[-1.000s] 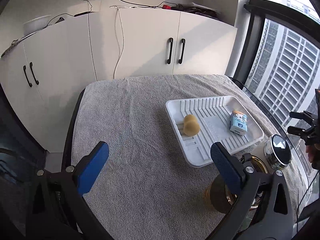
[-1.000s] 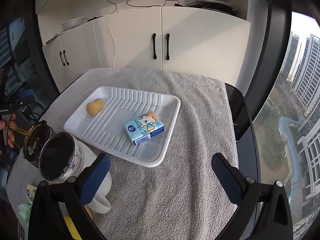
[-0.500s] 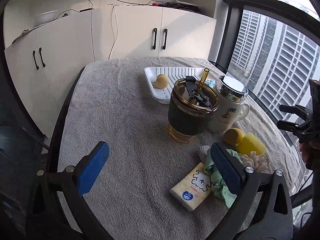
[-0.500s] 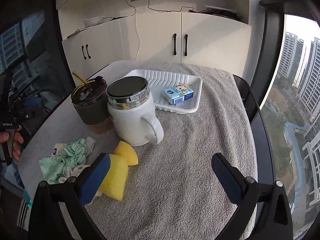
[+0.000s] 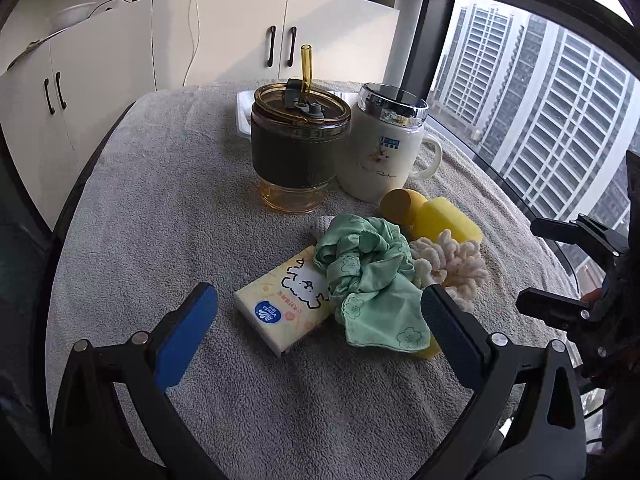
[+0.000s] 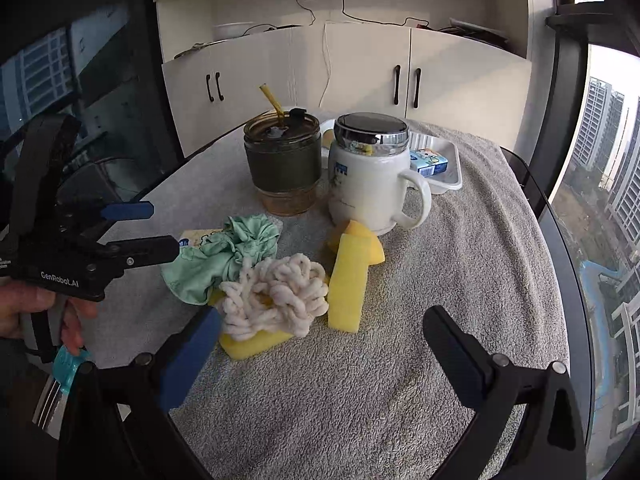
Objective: Organize soft objects
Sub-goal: 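Close left gripper on green cloth scrunchie while right gripper grasps cream yarn scrunchie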
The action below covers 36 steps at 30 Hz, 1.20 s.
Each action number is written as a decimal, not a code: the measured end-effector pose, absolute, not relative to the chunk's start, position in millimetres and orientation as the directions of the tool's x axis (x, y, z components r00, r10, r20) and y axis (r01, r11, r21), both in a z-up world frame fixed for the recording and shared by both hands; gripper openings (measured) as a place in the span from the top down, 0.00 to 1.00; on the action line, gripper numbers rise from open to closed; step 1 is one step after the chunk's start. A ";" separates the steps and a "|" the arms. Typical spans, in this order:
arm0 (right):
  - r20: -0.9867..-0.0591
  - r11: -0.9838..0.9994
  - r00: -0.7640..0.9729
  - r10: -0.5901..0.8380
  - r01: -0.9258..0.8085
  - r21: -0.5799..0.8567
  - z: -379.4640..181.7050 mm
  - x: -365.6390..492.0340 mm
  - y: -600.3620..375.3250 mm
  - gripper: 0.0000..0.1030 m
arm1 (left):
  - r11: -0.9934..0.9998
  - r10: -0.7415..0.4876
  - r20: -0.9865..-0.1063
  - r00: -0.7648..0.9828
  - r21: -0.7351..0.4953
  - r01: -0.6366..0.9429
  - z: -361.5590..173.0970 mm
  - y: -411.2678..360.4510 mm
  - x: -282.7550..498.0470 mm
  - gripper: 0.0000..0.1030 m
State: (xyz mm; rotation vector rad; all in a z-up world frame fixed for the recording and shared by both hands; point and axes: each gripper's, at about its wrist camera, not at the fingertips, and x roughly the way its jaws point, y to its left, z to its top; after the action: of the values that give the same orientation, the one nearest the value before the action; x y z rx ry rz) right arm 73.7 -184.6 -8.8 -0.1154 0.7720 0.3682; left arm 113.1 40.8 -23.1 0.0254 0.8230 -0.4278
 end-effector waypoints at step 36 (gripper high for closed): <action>-0.733 0.916 0.595 0.329 -0.389 0.096 -57.2 102.1 -149.3 0.40 | 0.881 -0.396 -0.769 0.502 -0.164 0.444 -47.6 7.0 141.8 0.48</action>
State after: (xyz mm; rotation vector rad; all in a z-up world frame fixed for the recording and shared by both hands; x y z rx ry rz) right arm 102.1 -149.3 -57.2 -0.0770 0.8352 0.4178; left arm 141.8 7.0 -47.6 0.0577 0.9141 -0.5074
